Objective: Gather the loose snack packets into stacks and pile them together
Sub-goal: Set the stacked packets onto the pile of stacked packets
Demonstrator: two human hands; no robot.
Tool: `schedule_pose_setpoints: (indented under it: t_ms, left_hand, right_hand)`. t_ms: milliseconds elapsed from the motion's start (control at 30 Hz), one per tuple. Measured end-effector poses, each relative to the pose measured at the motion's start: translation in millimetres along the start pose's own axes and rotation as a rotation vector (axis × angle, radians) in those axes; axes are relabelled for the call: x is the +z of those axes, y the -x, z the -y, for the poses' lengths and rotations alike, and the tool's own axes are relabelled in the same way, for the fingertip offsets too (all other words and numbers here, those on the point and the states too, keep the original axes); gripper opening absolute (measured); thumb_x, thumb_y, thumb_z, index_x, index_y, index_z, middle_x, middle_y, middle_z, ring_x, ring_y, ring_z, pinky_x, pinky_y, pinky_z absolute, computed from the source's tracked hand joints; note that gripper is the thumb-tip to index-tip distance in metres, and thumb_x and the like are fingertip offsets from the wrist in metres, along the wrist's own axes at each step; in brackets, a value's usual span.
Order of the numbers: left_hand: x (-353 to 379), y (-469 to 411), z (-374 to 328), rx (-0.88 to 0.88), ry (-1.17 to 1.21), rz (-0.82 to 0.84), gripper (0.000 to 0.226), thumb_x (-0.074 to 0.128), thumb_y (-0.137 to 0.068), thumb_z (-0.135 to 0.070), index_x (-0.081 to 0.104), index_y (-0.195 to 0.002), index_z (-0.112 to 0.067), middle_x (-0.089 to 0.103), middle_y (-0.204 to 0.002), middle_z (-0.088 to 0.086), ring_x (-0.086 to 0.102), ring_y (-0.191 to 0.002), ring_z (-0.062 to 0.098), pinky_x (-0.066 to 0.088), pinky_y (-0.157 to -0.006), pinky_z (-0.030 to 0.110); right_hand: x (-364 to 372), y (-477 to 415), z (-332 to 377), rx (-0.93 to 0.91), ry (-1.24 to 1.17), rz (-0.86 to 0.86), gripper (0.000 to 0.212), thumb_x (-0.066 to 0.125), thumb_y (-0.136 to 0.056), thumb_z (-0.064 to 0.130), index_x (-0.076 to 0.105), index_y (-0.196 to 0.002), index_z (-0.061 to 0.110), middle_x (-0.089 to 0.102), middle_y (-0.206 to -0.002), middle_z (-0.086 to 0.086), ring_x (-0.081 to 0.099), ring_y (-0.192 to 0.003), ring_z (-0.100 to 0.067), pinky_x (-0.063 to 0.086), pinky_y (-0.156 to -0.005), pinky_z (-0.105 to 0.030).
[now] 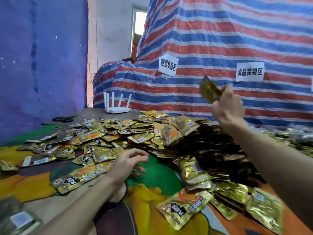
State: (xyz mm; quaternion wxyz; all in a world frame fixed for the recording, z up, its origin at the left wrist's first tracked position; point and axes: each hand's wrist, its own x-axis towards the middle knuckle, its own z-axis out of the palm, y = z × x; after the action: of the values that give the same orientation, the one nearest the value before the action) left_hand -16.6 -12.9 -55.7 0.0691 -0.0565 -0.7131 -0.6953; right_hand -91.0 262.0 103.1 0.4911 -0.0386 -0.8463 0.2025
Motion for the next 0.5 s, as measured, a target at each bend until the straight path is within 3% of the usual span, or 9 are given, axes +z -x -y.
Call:
schedule_pose_setpoints:
  t_ms: [167,233,333,367,500]
  left_hand:
    - [4,3,1,0.021,-0.048,0.063,0.016,0.073,-0.080,-0.025,0.075,-0.091,-0.013,0.071,-0.090,0.006,0.064,-0.065,0.016,0.045,-0.056,0.025]
    - [5,4,1,0.027,-0.070,0.073,0.021,0.070,-0.072,-0.031,0.076,-0.086,-0.016,0.072,-0.088,0.004,0.064,-0.065,0.016,0.045,-0.056,0.026]
    - [4,2,3,0.061,-0.161,0.082,0.004,0.072,-0.086,-0.020,0.075,-0.084,-0.019,0.072,-0.089,0.003,0.064,-0.065,0.016,0.046,-0.058,0.027]
    - [3,1,5,0.086,-0.223,0.086,0.010,0.070,-0.091,-0.014,0.073,-0.084,-0.021,0.072,-0.090,0.002,0.064,-0.064,0.015,0.047,-0.059,0.026]
    - [3,4,3,0.180,-0.476,0.103,0.018,0.066,-0.093,-0.011,0.067,-0.085,-0.028,0.067,-0.088,-0.009,0.058,-0.061,-0.005,0.045,-0.060,0.011]
  right_hand:
    - [33,-1,-12,-0.154,0.381,0.193,0.029,0.061,-0.089,0.010,0.062,-0.118,0.009,0.062,-0.114,-0.019,0.060,-0.108,-0.041,0.047,-0.089,-0.048]
    - [44,8,-14,-0.128,0.383,0.287,0.026,0.061,-0.085,0.016,0.068,-0.110,0.013,0.065,-0.109,-0.017,0.061,-0.105,-0.039,0.047,-0.086,-0.044]
    - [49,20,-18,-0.102,0.328,0.356,0.030,0.061,-0.077,0.030,0.069,-0.102,0.015,0.067,-0.102,-0.016,0.062,-0.097,-0.038,0.042,-0.076,-0.041]
    - [47,23,-18,-0.105,0.323,0.373,0.035,0.058,-0.075,0.035,0.069,-0.101,0.016,0.065,-0.099,-0.015,0.061,-0.094,-0.037,0.041,-0.075,-0.041]
    - [36,26,-11,-0.132,0.297,0.481,0.055,0.043,-0.062,0.043,0.073,-0.103,0.023,0.065,-0.096,-0.013,0.054,-0.086,-0.031,0.039,-0.079,-0.042]
